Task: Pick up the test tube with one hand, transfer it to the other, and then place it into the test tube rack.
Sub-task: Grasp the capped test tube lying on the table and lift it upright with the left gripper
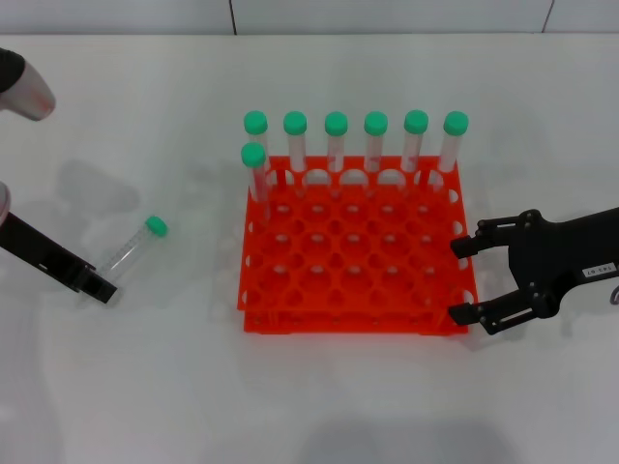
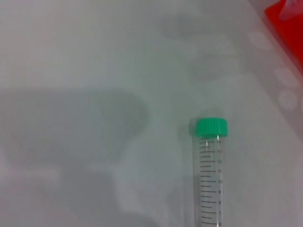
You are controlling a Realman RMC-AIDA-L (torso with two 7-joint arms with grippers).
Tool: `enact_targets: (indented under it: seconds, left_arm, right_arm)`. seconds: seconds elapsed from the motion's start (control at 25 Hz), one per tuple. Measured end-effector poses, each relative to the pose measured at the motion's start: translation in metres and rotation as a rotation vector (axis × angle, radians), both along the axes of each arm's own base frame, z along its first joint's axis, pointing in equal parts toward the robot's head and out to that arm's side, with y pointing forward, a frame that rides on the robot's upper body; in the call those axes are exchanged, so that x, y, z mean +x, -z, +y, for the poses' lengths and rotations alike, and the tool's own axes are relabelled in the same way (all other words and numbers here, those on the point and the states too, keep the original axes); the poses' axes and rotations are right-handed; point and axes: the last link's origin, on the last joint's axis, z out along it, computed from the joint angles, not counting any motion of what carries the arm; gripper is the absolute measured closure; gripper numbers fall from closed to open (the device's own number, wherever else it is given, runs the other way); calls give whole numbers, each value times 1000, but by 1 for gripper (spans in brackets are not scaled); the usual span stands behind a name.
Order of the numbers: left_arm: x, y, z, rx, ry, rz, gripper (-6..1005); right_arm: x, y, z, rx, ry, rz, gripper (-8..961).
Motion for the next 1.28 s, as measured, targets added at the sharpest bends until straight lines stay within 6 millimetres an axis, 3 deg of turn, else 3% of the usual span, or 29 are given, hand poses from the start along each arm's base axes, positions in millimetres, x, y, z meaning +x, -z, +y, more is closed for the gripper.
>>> enact_targets:
  seconds: [0.16, 0.48, 0.92, 1.28]
  left_arm:
    - [-2, 1, 0, -3, -6, 0, 600]
    - [1, -1, 2, 12, -2, -9, 789]
    - [40, -33, 18, 273, 250, -169, 800]
    - [54, -31, 28, 439, 496, -300, 799]
  right_arm:
    - [0, 0, 0, 1, 0, -1, 89]
    - [1, -1, 0, 1, 0, 0, 90]
    - [2, -2, -1, 3, 3, 0, 90]
    - [3, 0, -2, 3, -2, 2, 91]
